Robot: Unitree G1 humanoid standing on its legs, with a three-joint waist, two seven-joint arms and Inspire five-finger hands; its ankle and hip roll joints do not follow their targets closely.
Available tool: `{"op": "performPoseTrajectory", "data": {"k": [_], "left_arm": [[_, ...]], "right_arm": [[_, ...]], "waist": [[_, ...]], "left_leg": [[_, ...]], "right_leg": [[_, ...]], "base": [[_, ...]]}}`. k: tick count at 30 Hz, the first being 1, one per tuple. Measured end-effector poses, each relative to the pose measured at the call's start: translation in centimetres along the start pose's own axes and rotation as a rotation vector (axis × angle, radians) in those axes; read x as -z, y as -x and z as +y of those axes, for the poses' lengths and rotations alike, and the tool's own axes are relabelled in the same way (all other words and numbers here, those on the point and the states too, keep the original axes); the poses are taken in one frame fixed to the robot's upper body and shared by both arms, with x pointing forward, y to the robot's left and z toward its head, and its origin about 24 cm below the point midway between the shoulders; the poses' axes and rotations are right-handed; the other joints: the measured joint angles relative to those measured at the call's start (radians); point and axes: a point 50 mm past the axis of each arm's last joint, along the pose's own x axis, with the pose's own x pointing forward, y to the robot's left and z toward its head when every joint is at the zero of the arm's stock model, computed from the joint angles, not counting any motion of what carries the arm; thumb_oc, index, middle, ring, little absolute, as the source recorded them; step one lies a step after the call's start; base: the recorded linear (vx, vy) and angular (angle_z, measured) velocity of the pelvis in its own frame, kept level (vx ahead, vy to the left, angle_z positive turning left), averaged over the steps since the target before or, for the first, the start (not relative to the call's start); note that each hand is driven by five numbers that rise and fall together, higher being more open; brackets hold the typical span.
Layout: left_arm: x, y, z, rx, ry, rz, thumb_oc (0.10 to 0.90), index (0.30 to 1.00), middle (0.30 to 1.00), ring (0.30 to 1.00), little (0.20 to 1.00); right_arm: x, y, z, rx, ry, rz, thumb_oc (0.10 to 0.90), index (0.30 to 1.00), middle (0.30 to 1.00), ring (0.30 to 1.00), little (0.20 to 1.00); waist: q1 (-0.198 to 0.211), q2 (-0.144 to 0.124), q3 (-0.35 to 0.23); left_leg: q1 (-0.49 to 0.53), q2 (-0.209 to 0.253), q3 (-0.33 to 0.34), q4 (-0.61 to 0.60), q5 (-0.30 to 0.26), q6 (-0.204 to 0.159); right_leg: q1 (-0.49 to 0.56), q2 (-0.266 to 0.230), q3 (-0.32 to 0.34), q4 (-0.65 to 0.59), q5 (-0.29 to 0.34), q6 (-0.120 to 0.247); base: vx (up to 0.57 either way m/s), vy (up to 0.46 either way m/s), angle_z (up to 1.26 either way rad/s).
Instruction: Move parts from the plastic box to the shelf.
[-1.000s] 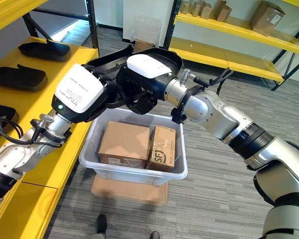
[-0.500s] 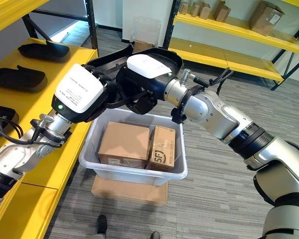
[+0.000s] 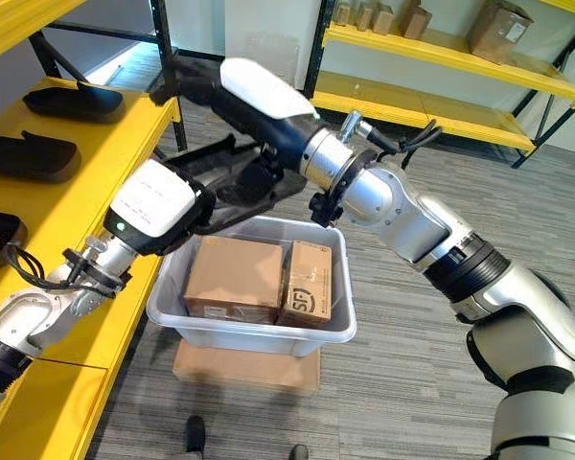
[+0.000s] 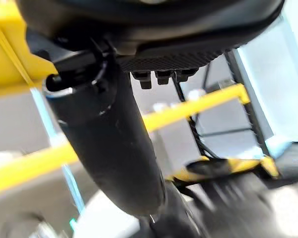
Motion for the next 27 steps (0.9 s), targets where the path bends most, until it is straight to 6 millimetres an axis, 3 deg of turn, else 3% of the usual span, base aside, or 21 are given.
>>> {"op": "performPoseTrajectory", "data": {"k": [4, 20, 24, 27], "left_arm": [[-0.6, 0.5, -1.0, 0.052, 0.022, -0.012, 0.4, 0.3, 0.3, 0.3, 0.3], [-0.9, 1.3, -1.7, 0.082, 0.04, -0.006, 0.4, 0.3, 0.3, 0.3, 0.3], [-0.4, 3.0, -2.3, 0.113, 0.056, 0.045, 0.4, 0.3, 0.3, 0.3, 0.3], [0.9, 5.3, -2.2, 0.122, 0.057, 0.14, 0.4, 0.3, 0.3, 0.3, 0.3]], "right_arm": [[-0.3, -0.1, -0.5, 0.014, 0.007, -0.022, 0.9, 1.0, 1.0, 1.0, 1.0], [-1.0, -0.1, -1.0, 0.031, -0.003, -0.053, 0.9, 1.0, 1.0, 1.0, 1.0], [-1.4, 0.9, -2.6, 0.083, 0.025, -0.06, 0.9, 1.0, 1.0, 1.0, 1.0], [-1.7, 3.1, -3.6, 0.16, 0.019, -0.061, 0.9, 1.0, 1.0, 1.0, 1.0]], "waist": [[0.001, 0.0, 0.0], [-0.003, 0.0, 0.0], [-0.004, 0.0, 0.0], [-0.006, 0.001, 0.0]], "left_leg": [[0.003, 0.002, 0.007, 0.0, -0.001, 0.001], [0.013, 0.005, 0.02, -0.001, -0.006, -0.001], [0.013, 0.005, 0.022, -0.001, -0.007, -0.001], [0.016, 0.004, 0.026, -0.001, -0.01, 0.001]], "right_leg": [[0.0, 0.001, 0.004, -0.001, 0.002, 0.0], [0.003, 0.003, 0.023, -0.009, 0.008, -0.001], [0.003, 0.003, 0.023, -0.013, 0.008, -0.001], [0.004, 0.0, 0.026, -0.014, 0.008, -0.001]], "base": [[0.0, 0.001, -0.03], [0.0, 0.002, -0.03], [0.0, 0.0, 0.0], [0.0, -0.005, -0.01]]}}
